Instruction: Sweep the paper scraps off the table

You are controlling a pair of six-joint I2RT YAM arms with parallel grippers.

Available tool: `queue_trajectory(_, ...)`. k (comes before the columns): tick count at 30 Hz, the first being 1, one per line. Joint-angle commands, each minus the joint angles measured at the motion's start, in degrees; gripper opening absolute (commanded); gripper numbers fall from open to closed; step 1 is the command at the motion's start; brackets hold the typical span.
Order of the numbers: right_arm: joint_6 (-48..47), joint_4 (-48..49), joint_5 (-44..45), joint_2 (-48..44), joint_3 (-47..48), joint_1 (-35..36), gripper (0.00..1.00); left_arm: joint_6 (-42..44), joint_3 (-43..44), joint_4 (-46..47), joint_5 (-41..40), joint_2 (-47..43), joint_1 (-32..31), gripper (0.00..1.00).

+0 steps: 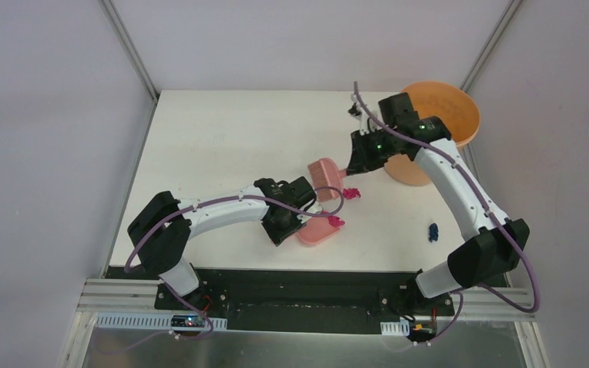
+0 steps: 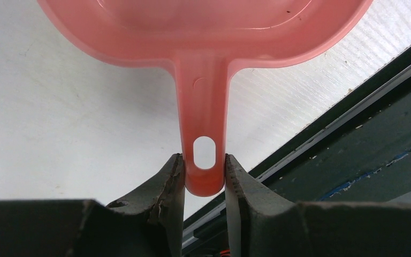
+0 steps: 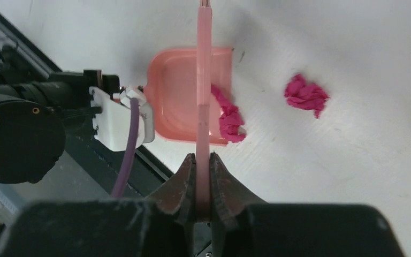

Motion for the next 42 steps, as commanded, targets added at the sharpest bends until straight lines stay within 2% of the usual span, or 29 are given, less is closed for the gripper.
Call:
queue_trajectory(1,0.98,-0.76,3.0,-3.08,6.17,-5.37,0.0,-0.12,1.86,0.19,-1.15,-0.65,-0.54,0.0)
queue_trajectory(8,-6.98,1.69,29.93,-0.94,5.13,-4.21,0.0,-0.01,1.58,0.12,-0.21,-2.15,-0.66,0.0)
queue_trajectory(15,-12.65,6.96,45.23,1.02,0.42,0.32,0.0,-0.36,1.79,-0.84,0.42,-2.27,-0.7,0.0)
queue_trajectory(17,-13.48,7.3,46.78,1.94,-0.33,1.04,0.0,-0.28,1.88,-1.16,0.76,-1.8,-0.65,0.0)
queue_trajectory(20,-12.36,4.11,42.03,4.07,0.0,1.35,0.0,-0.2,2.08,-1.76,-0.13,-1.16,-0.75,0.0)
queue_trajectory(26,-7.52,-3.7,19.12,6.22,2.87,1.88,0.0,-0.31,2.27,-2.24,-1.17,-0.28,-0.69,0.0)
queue_trajectory(36,-5.7,-12.41,-12.4,6.71,4.49,4.56,0.0,-0.36,2.86,-2.81,-1.04,2.01,-0.67,0.0)
queue_trajectory(38,-5.41,-12.84,-13.95,6.36,5.43,4.38,0.0,-0.41,2.86,-2.66,-1.0,2.06,-0.69,0.0)
queue_trajectory(42,-3.7,-11.08,-11.32,5.16,7.07,1.4,0.0,-0.49,2.89,-2.6,-1.18,2.01,-0.73,0.0)
